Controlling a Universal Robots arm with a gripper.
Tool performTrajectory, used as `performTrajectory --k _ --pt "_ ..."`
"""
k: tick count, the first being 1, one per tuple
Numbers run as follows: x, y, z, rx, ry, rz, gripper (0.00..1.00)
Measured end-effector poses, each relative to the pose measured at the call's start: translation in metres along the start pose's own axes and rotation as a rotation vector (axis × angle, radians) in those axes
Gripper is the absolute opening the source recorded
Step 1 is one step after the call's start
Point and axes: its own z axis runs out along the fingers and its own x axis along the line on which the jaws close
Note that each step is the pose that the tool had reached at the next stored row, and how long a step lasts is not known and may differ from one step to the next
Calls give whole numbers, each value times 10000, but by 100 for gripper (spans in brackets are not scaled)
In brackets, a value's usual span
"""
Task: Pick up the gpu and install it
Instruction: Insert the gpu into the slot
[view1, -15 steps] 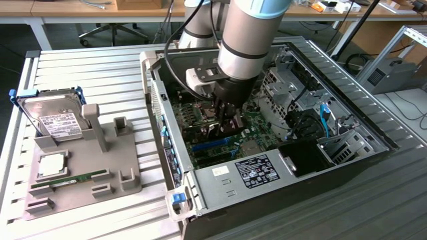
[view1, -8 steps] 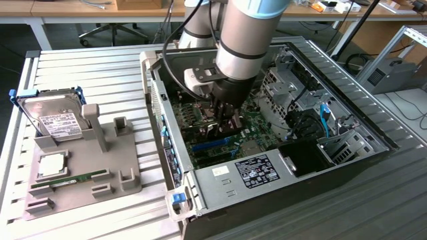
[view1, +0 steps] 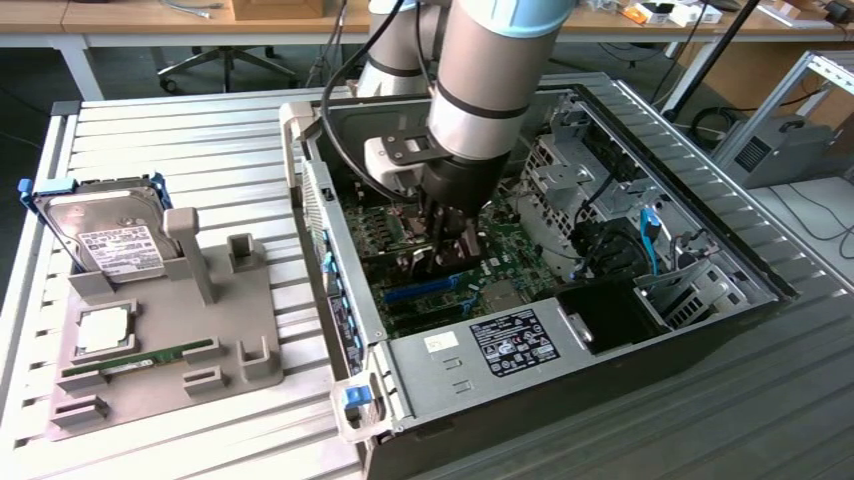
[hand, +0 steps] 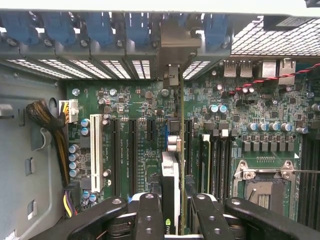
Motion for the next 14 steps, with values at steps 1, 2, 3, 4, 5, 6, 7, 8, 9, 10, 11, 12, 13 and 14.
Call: performTrajectory --k 1,2,3,4,5,6,7,8,9,10,11,12,13,14 --pt "0 3 4 1 -2 1 27" --pt "1 6 9 -1 1 2 27" --pt "0 7 11 -1 1 1 27" --pt "0 7 12 0 0 1 27" --pt "0 7 12 0 0 2 27" --pt "0 7 12 0 0 1 27" --pt "0 7 13 0 0 2 27" --pt "0 7 16 0 0 1 27" --pt "0 7 19 0 -1 1 27" --pt "0 7 23 0 0 1 27" --pt "0 7 31 1 -2 1 27" --pt "1 7 35 0 -1 1 27" --pt "1 7 39 -1 0 1 27" --pt "1 7 47 -1 1 1 27"
